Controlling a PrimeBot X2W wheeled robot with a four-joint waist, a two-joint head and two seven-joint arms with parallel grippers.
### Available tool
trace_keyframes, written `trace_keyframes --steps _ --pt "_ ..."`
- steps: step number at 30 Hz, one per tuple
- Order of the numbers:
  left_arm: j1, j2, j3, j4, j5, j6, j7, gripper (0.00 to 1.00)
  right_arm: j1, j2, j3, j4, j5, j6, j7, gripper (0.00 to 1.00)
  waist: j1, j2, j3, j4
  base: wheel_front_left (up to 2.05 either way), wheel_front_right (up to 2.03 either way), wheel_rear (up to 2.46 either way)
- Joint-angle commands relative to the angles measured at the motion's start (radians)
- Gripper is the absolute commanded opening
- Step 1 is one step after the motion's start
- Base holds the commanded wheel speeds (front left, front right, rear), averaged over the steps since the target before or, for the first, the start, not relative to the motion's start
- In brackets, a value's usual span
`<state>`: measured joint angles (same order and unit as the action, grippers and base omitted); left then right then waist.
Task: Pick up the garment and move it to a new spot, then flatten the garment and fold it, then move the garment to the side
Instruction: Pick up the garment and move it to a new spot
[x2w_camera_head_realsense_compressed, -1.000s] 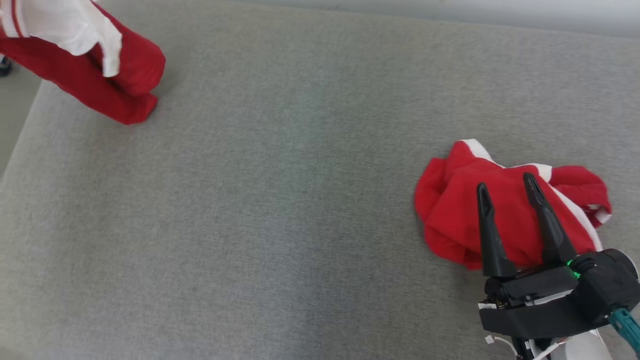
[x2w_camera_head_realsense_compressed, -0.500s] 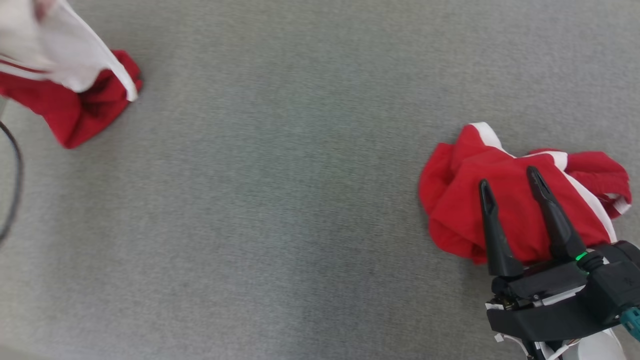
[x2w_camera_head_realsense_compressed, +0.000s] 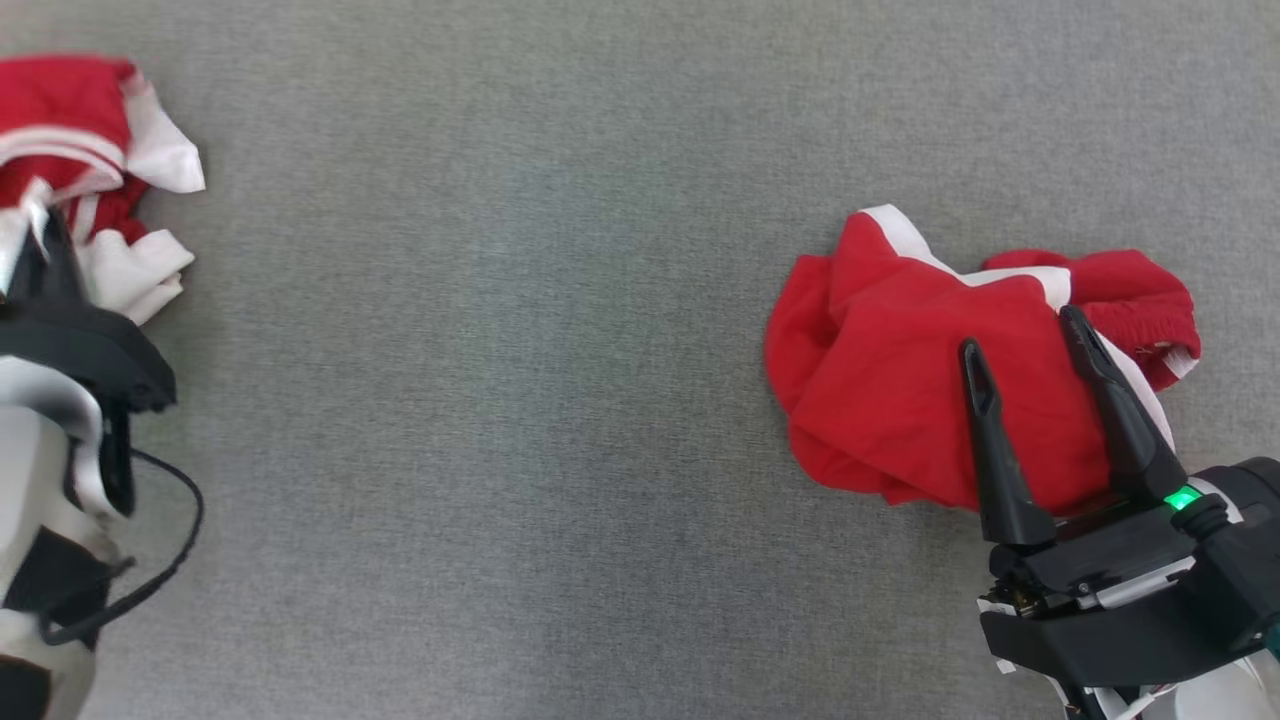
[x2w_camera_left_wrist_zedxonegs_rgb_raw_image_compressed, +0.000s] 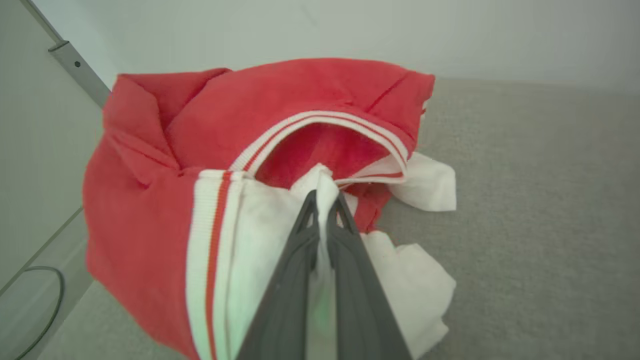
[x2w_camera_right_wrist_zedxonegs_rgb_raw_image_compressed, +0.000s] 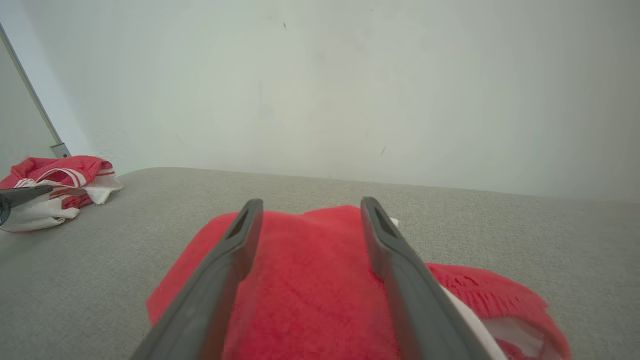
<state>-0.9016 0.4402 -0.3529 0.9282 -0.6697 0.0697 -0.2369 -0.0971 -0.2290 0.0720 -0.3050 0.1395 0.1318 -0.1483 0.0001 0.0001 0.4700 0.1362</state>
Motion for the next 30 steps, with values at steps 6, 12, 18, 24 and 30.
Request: trace_keyframes --steps 6,12,18,24,30 --pt "-0.031 -0.026 0.021 0.064 -0.008 -0.024 -0.025 1.0 0.012 -0.002 0.004 -0.015 -0.004 -0.002 0.009 1.0 -0.0001 -0.0001 -0.006 0.004 0.0 0.0 0.0" --pt "-0.031 -0.007 0.092 -0.066 0.056 -0.012 -0.029 1.0 0.017 0.012 0.018 0.009 0.005 -0.002 -0.002 1.0 -0.0001 -0.0001 -0.051 0.022 0.0 0.0 0.0" --pt "0.003 0.01 0.16 -0.236 0.162 -0.002 -0.029 1.0 0.008 0.04 0.033 0.048 0.007 -0.002 -0.024 1.0 -0.0001 -0.0001 -0.107 0.01 0.0 0.0 0.0" --pt "0.034 0.017 0.178 -0.341 0.242 -0.02 -0.029 1.0 -0.003 0.081 0.036 0.109 0.015 -0.002 -0.053 1.0 -0.0001 -0.0001 -0.178 -0.048 0.0 0.0 0.0" --pt "0.068 -0.003 0.162 -0.412 0.285 -0.028 -0.029 1.0 0.003 0.113 0.032 0.171 0.016 -0.002 -0.075 1.0 -0.0001 -0.0001 -0.233 -0.112 0.0 0.0 0.0"
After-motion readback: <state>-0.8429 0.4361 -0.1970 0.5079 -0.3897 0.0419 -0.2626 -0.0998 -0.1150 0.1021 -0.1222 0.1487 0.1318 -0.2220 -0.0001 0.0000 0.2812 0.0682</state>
